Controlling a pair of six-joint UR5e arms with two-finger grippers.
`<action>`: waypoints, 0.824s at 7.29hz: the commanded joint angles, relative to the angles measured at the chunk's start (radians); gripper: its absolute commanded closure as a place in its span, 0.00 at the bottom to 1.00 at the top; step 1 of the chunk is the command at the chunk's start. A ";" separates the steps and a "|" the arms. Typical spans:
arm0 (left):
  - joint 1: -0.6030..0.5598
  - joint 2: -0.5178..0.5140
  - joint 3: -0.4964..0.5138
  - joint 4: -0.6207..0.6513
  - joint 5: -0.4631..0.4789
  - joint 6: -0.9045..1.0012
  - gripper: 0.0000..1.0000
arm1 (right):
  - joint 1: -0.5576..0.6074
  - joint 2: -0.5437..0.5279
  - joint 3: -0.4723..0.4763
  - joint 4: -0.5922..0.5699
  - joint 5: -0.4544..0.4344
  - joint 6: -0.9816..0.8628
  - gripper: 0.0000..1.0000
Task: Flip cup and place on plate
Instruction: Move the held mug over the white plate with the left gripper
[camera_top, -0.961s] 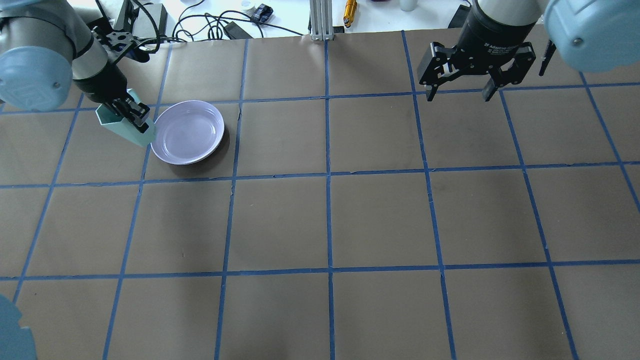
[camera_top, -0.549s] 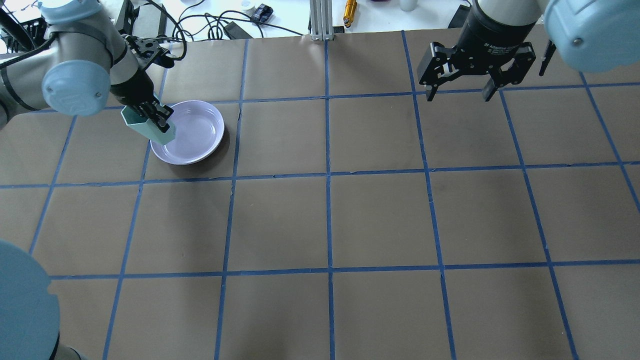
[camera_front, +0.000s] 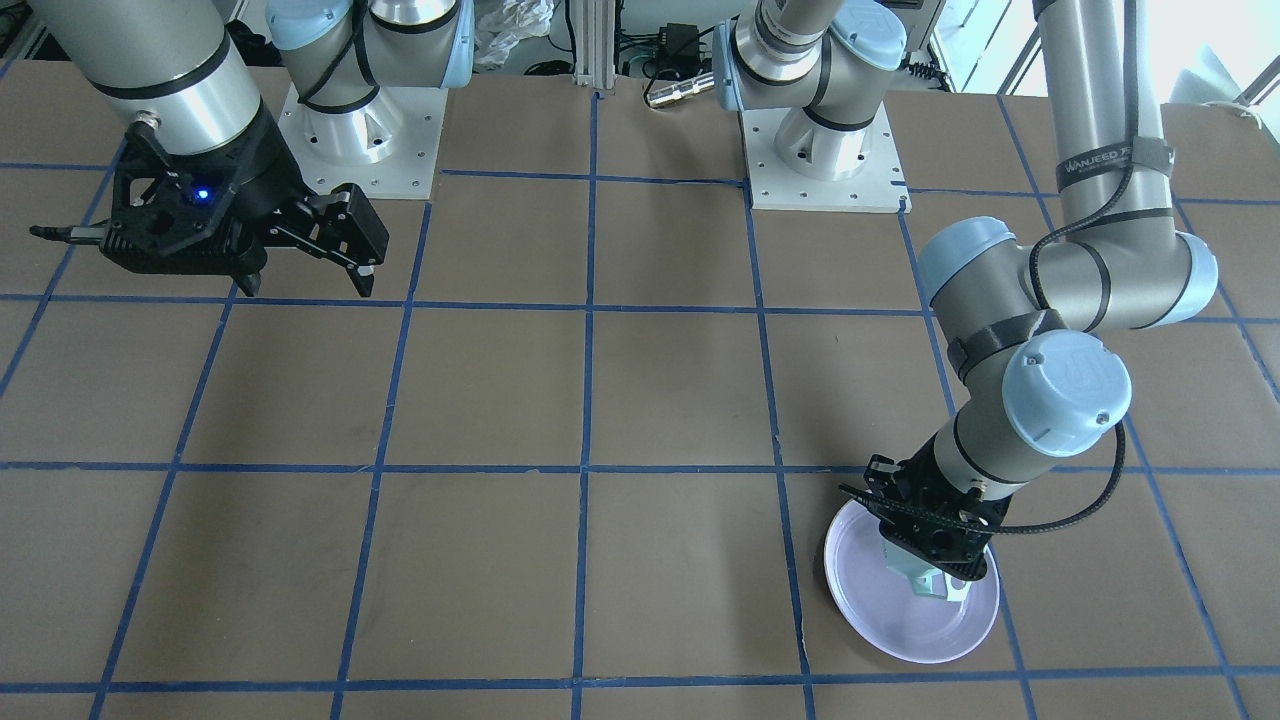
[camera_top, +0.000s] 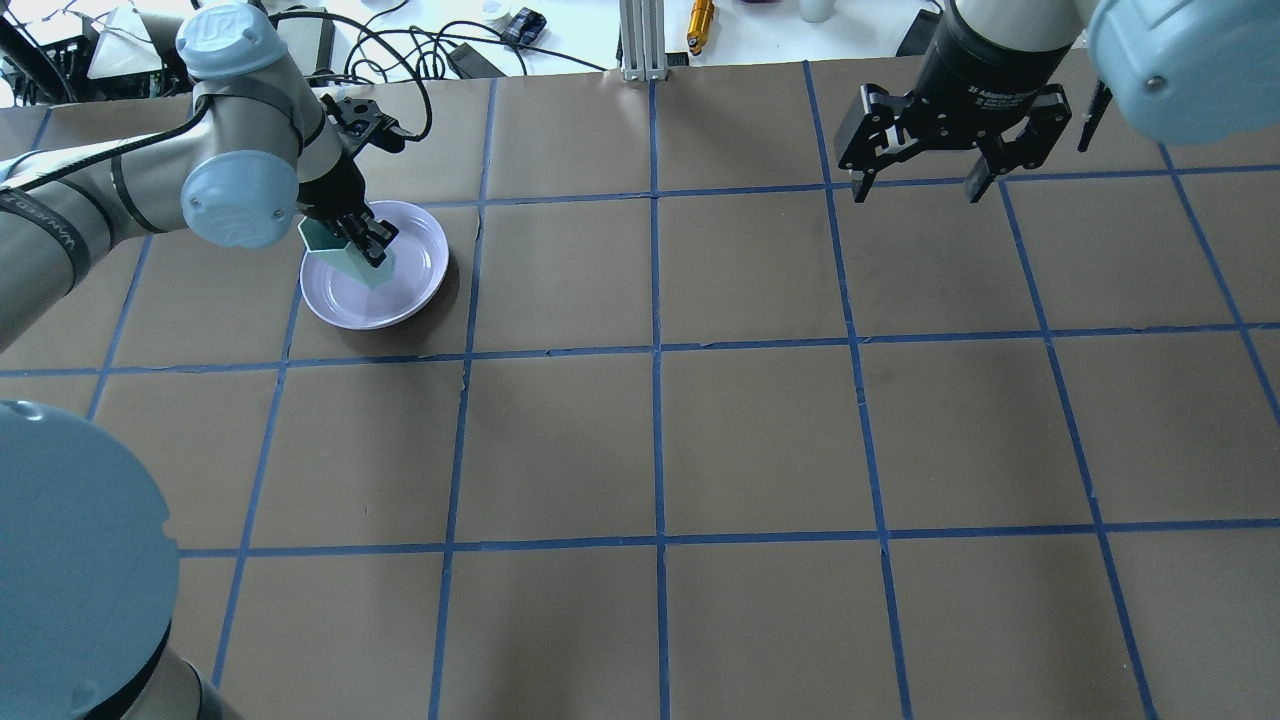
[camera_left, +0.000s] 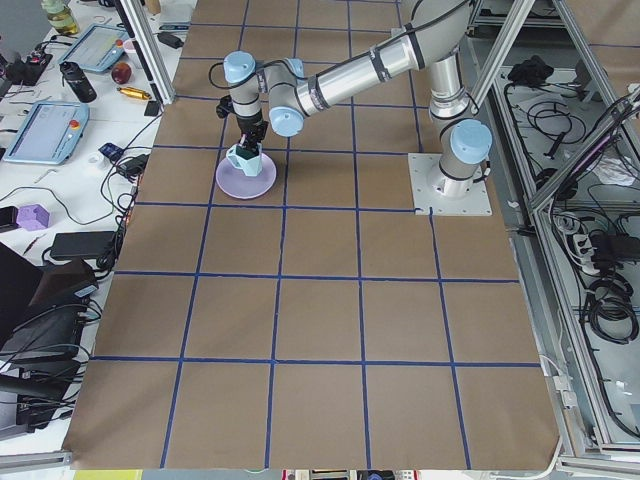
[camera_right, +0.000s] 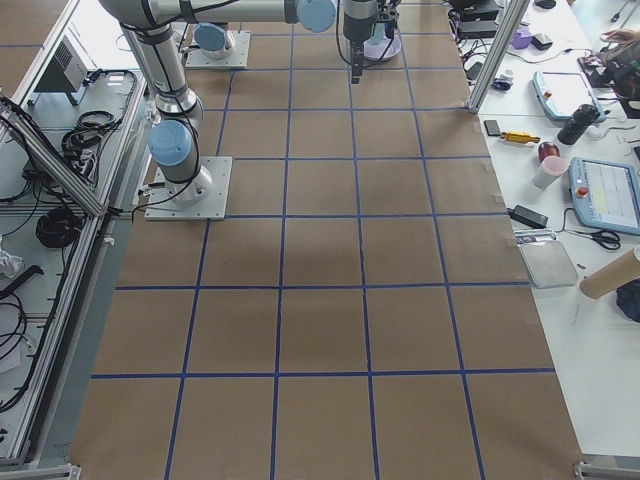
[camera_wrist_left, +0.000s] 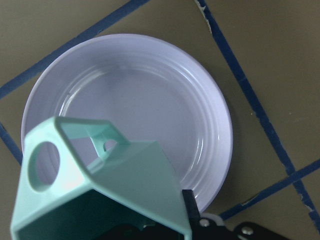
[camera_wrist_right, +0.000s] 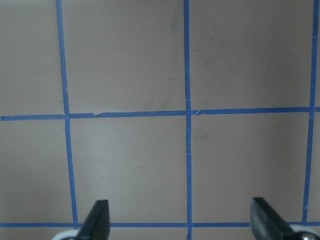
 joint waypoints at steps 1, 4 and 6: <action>-0.003 -0.026 -0.007 0.037 0.003 0.001 1.00 | 0.000 0.000 0.000 0.000 0.000 0.000 0.00; -0.002 -0.047 -0.007 0.051 0.034 0.000 1.00 | 0.000 0.000 0.000 0.000 0.000 0.000 0.00; 0.001 -0.050 -0.006 0.051 0.032 -0.002 0.00 | 0.000 0.000 0.000 0.000 0.000 0.000 0.00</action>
